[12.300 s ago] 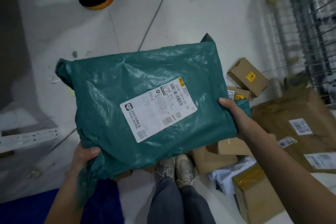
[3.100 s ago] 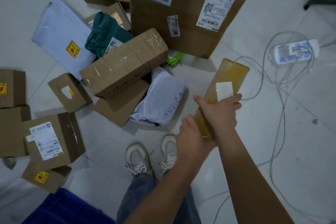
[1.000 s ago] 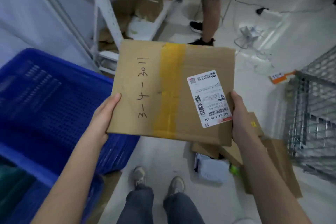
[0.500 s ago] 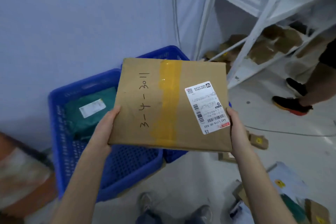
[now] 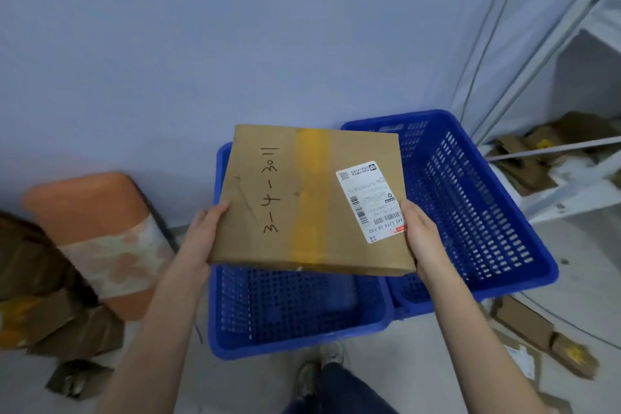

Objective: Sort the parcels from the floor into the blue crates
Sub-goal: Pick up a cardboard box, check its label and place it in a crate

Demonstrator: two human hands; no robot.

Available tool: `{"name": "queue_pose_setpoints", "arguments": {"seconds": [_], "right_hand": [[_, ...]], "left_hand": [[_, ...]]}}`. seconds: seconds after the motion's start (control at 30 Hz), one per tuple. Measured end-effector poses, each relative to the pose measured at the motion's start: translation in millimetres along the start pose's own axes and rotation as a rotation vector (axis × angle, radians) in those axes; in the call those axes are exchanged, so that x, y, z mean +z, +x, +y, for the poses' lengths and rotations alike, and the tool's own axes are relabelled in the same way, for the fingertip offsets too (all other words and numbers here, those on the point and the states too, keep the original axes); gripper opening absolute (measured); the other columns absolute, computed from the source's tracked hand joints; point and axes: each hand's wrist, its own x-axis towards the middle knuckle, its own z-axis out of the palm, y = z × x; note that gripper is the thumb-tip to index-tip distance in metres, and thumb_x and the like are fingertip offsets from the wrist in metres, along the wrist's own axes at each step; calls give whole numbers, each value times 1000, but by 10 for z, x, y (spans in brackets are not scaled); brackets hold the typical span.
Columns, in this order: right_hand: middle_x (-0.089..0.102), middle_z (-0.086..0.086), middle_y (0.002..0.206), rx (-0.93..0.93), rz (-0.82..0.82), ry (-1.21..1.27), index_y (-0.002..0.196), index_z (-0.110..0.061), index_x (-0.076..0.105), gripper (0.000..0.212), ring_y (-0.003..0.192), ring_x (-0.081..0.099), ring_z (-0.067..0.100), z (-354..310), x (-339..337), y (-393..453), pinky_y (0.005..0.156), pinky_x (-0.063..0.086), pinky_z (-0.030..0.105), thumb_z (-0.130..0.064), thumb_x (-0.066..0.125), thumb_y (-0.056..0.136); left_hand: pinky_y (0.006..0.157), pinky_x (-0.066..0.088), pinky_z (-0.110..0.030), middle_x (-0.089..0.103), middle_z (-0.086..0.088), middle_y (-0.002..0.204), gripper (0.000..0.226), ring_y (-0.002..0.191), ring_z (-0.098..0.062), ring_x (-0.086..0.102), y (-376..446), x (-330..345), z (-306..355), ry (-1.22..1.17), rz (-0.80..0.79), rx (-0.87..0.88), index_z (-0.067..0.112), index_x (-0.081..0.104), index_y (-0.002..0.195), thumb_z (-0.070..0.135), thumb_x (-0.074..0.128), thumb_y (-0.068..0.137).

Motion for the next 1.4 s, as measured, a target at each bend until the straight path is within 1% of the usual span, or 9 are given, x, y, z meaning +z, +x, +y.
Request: {"name": "queue_pose_setpoints", "arguments": {"seconds": [0.27, 0.43, 0.57, 0.63, 0.8, 1.07, 1.17, 1.27, 1.4], "right_hand": [[70, -21, 99, 3, -226, -88, 104, -50, 62, 23, 89, 68, 2, -136, 466, 720, 69, 49, 21, -33, 53, 91], [63, -11, 111, 8, -306, -220, 125, -29, 48, 46, 99, 62, 8, -29, 789, 1196, 75, 49, 24, -21, 66, 84], [58, -20, 98, 35, -297, -291, 117, -31, 42, 50, 90, 57, -3, 111, 1048, 1493, 67, 44, 16, -22, 73, 79], [56, -22, 98, 27, -290, -356, 119, -30, 40, 53, 89, 55, -4, 188, 1169, 1651, 68, 42, 15, -23, 74, 79], [57, -5, 110, 22, -278, -700, 121, -10, 39, 57, 90, 53, 12, 407, 1446, 2073, 70, 42, 27, -26, 74, 79], [52, 8, 134, 28, -227, -812, 140, -7, 29, 73, 116, 54, 27, 708, 1809, 2674, 81, 43, 33, -21, 70, 81], [50, 8, 133, -33, -266, -828, 137, -16, 40, 64, 115, 53, 25, 851, 1848, 2777, 82, 42, 30, -19, 70, 80], [38, 8, 146, -88, -280, -825, 140, -17, 37, 65, 132, 40, 25, 985, 1839, 2817, 97, 42, 35, -18, 68, 83], [20, 2, 157, -362, -219, -1014, 142, -16, 38, 61, 139, 30, 20, 1139, 1769, 2502, 96, 44, 36, -26, 61, 86]], "left_hand": [[93, 49, -47, 61, -11, 120, 44, 107, -30, 59, 493, -193, -191, -28, -20, -188, 19, 48, 126, 36, 56, 87], [67, 50, -34, 58, -5, 122, 44, 102, -23, 58, 875, -116, -282, 11, -36, -218, 25, 43, 134, 29, 53, 92], [76, 49, -36, 55, -3, 128, 46, 105, -22, 56, 1207, -130, -384, 8, -55, -258, 25, 39, 140, 21, 50, 95], [92, 47, -42, 51, -5, 136, 49, 114, -25, 53, 1425, -166, -413, 48, -36, -243, 22, 35, 143, 18, 49, 95], [109, 35, -43, 39, -11, 147, 58, 131, -30, 41, 1923, -48, -473, 556, 48, -131, 12, 24, 148, 15, 49, 96], [95, 46, -43, 48, -10, 137, 58, 119, -29, 52, 2567, 99, -550, 923, 48, 34, 12, 23, 145, 16, 50, 94], [93, 45, -40, 39, -10, 144, 65, 121, -28, 51, 2678, 68, -618, 1036, -3, 91, 11, 17, 148, 13, 51, 92], [92, 46, -40, 23, -10, 152, 69, 125, -31, 45, 2694, 134, -737, 1123, 22, 189, 15, 16, 148, 2, 49, 90], [117, 13, -40, 23, -21, 152, 78, 144, -34, 16, 2457, 258, -1039, 1454, 59, 569, 8, 23, 147, -14, 52, 78]]}}
